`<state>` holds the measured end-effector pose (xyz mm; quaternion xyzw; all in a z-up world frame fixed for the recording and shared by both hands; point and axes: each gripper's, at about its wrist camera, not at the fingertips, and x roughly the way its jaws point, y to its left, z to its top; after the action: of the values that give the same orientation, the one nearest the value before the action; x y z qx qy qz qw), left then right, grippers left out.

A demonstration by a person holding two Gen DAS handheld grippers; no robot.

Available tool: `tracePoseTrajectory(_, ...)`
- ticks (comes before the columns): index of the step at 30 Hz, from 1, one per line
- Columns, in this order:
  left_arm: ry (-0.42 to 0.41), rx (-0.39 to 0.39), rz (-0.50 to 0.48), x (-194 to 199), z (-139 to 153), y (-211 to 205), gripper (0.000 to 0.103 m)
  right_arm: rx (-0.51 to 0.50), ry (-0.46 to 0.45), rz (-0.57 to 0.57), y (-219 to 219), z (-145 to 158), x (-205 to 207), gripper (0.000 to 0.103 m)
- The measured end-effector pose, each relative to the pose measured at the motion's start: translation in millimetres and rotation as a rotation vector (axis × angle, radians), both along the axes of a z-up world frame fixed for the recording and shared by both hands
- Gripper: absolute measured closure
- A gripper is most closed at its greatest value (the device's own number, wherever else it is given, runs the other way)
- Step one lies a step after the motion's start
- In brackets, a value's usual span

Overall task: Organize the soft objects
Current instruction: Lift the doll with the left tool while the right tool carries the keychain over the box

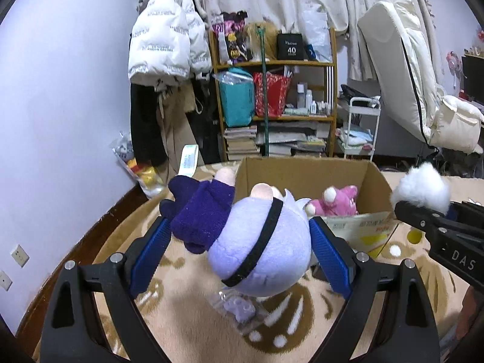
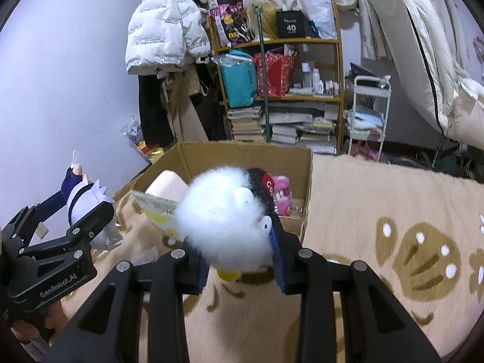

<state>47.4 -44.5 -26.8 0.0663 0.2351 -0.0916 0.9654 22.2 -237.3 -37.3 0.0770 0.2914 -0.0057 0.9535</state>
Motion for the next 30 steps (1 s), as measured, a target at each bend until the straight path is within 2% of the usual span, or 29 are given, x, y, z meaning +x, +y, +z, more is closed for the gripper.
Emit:
tracePoseTrajectory(4,-0.026,-0.01,0.0,4,4,-1,0.013,-0.036,-0.028,0.001,3,5,7,0.067)
tracePoseTrajectory(21,-0.082,-0.009,-0.026,50,18,-13,0.013,-0.04,-0.118,-0.008,-8,17,40,0.067)
tracePoseTrajectory(30,-0.067,0.031,-0.067,66,10,-35,0.012,-0.027,-0.086,0.001,-18,7,57,0.067)
